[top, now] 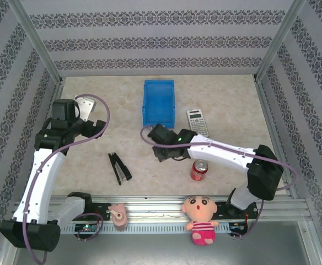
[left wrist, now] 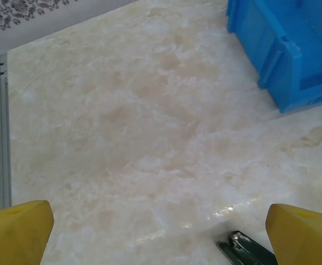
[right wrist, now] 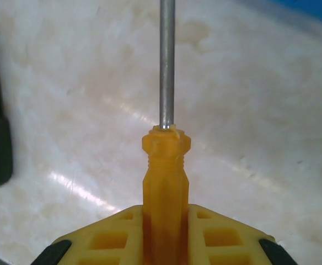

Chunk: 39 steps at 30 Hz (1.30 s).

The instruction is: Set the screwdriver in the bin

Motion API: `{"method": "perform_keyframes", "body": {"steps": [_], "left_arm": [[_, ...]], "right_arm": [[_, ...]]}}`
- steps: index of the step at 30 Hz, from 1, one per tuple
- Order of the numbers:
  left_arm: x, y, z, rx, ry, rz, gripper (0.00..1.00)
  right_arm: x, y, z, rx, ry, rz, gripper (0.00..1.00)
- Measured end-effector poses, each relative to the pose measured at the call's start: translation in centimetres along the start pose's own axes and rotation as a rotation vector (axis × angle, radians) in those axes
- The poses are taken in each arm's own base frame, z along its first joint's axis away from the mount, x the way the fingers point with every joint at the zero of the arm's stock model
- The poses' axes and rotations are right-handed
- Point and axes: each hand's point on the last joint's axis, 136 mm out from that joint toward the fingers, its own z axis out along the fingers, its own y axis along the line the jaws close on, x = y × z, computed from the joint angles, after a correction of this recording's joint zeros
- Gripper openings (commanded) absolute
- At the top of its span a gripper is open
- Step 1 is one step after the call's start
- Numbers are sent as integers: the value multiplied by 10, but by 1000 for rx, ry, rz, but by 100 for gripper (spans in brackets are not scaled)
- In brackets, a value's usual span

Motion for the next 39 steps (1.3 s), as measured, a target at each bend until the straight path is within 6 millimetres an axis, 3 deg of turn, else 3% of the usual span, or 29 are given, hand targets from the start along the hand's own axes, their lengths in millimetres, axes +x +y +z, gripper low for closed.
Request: {"method": "perform_keyframes", "body": {"steps": [6, 12, 23, 32, 39], "left_arm": [[-2, -14, -19, 66, -50, 9, 99], [3, -19, -21, 91, -36, 7, 99], [5, -26, -23, 130, -33, -1, 99], [5, -29, -23, 147, -35, -7, 99], [4, -32, -30, 152, -59, -12, 99]], "right_arm": [[-53, -33, -7, -8, -53, 91, 19], [-101, -62, 17, 10, -64, 148, 19], [-155, -56, 54, -28, -75, 155, 19], [-160, -70, 94, -11, -34, 183, 19], [-177, -73, 117, -9, -43, 207, 19]]}}
